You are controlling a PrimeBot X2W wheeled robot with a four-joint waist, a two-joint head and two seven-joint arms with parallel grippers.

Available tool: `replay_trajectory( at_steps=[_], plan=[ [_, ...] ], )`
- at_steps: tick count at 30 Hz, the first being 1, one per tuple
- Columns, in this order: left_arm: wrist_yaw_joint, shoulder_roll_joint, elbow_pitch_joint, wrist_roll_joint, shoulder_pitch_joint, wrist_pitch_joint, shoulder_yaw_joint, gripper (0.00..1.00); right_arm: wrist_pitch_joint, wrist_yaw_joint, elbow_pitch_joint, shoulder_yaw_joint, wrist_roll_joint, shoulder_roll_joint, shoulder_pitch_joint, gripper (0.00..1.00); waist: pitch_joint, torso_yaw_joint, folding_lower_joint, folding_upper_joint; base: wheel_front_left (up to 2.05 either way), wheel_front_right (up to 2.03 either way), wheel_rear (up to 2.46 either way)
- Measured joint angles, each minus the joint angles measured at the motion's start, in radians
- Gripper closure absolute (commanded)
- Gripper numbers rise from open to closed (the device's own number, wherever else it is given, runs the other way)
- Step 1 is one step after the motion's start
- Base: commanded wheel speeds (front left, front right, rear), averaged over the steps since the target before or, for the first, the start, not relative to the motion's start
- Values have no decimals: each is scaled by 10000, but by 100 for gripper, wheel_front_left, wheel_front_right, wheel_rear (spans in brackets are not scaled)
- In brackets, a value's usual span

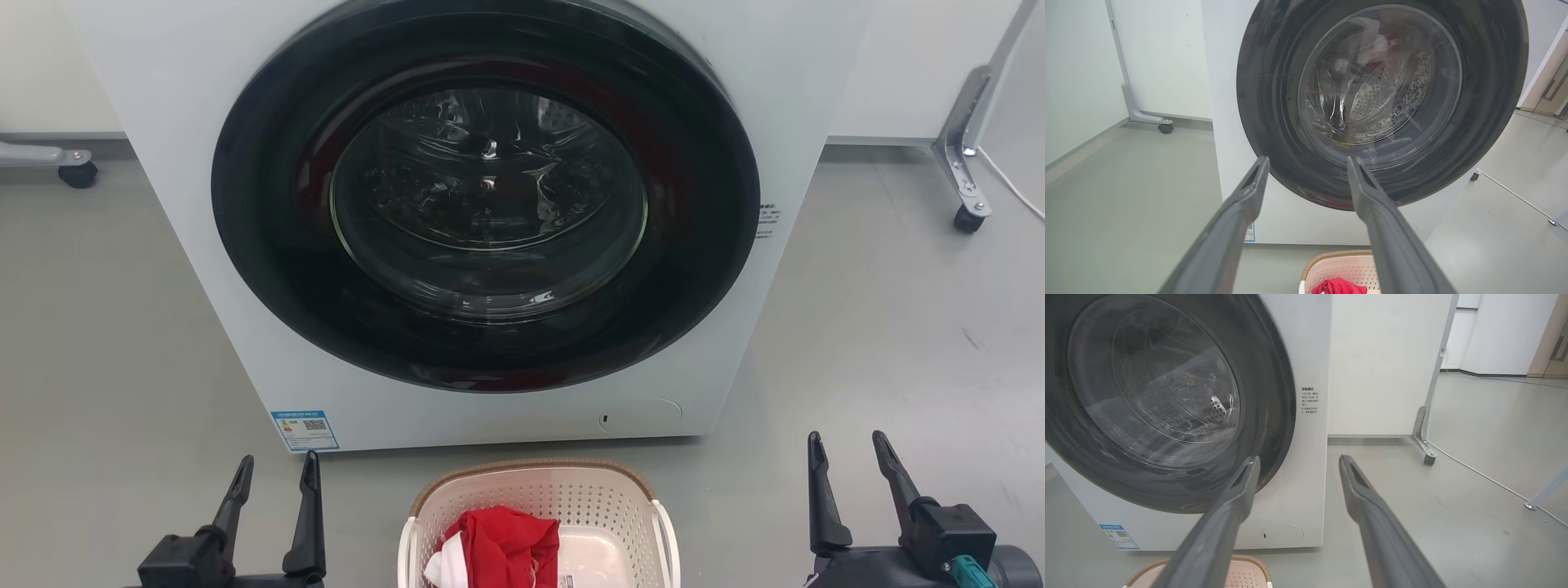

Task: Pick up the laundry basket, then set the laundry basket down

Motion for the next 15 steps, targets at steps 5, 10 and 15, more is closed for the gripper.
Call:
replay_trajectory(
  at_steps=[5, 10, 15],
  plan=[
    [2, 2, 4, 0, 0, 2, 2, 0, 0, 48, 10, -15, 0, 13, 0, 0, 16, 1, 0, 0, 0, 0, 0],
    [4, 0, 4, 2, 0, 2, -8, 0, 0, 90, 17, -48, -2, 38, 1, 0, 28, 3, 0, 0, 0, 0, 0],
    [75, 2, 6, 19, 0, 19, -12, 0, 0, 178, 52, -88, -4, 50, 1, 0, 47, 8, 0, 0, 0, 0, 0]
  ],
)
